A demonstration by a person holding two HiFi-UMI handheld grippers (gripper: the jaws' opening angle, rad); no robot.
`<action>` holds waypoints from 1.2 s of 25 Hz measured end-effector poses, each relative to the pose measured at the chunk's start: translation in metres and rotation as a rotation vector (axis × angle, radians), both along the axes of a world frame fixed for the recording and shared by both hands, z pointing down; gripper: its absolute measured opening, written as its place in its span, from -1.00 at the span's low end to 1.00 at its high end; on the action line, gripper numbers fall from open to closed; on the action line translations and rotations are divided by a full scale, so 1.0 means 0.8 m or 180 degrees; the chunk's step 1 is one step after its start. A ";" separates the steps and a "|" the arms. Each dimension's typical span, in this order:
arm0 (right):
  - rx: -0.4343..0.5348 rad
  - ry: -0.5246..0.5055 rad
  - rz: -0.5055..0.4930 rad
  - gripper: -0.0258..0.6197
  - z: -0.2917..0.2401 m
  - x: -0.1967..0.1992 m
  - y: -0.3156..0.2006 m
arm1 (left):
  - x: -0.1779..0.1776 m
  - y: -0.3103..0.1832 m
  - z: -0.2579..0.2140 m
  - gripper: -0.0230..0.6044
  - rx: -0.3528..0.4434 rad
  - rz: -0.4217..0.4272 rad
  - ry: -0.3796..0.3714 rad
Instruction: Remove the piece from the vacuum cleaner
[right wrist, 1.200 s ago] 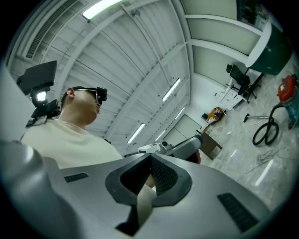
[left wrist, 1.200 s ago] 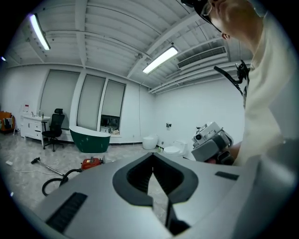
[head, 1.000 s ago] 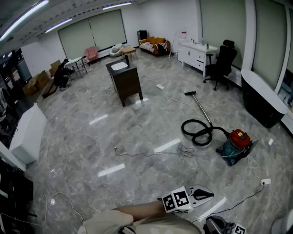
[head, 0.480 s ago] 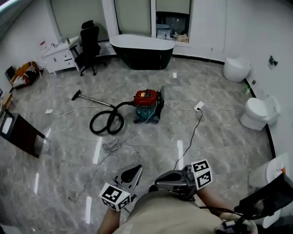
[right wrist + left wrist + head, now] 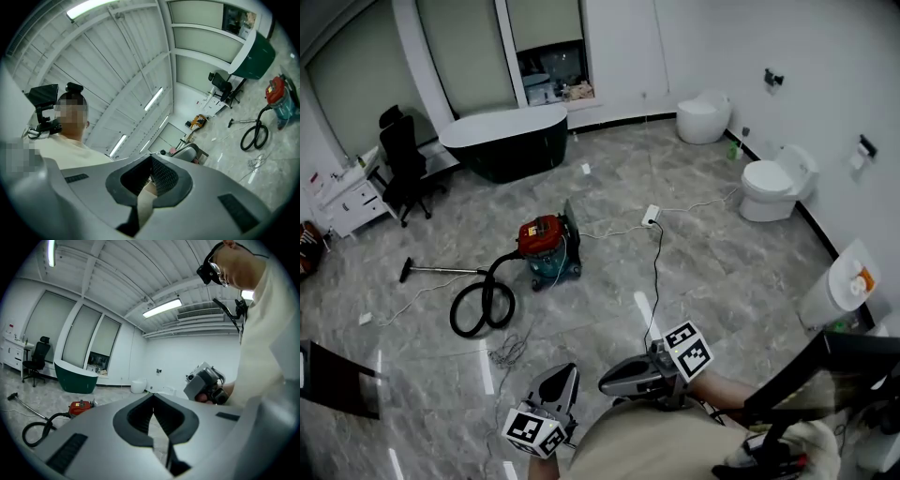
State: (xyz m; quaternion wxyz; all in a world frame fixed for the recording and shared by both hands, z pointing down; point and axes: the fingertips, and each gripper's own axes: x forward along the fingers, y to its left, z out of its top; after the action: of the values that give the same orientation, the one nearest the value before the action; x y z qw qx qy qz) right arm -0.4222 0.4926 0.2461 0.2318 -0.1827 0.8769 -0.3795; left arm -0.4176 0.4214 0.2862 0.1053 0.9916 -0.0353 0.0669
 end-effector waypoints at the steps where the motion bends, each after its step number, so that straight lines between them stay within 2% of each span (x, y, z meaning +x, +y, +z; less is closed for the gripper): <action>1: -0.0012 -0.0010 0.0038 -0.91 0.000 0.006 -0.002 | 0.006 0.000 0.003 -0.91 -0.0021 0.0040 -0.0019; 6: -0.0051 -0.0231 0.0182 -0.91 0.003 0.042 -0.013 | 0.034 -0.009 0.000 -0.91 0.0028 0.0066 -0.0125; 10: 0.0036 -0.0256 0.0005 -0.91 -0.004 0.079 -0.026 | 0.072 -0.019 -0.005 -0.91 0.0048 -0.0050 -0.0209; 21: 0.0082 -0.0503 -0.0116 -0.91 -0.004 0.248 -0.050 | 0.241 -0.033 -0.007 -0.91 0.0124 -0.0087 -0.0404; 24: 0.0088 -0.0531 -0.0181 -0.91 -0.011 0.281 -0.048 | 0.277 -0.027 -0.007 -0.91 0.0107 -0.0052 -0.0491; 27: 0.0163 -0.0592 -0.0143 -0.91 -0.015 0.319 -0.046 | 0.316 -0.024 -0.004 -0.91 0.0199 0.0050 -0.0621; 30: 0.0206 -0.0659 -0.0146 -0.91 -0.012 0.359 -0.047 | 0.347 -0.028 -0.004 -0.91 0.0267 -0.0026 -0.0725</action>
State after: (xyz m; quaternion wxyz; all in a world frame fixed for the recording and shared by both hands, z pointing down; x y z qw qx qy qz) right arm -0.1348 0.4553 0.2369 0.3181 -0.1149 0.8640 -0.3730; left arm -0.1401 0.3986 0.2831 0.0593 0.9809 -0.0539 0.1771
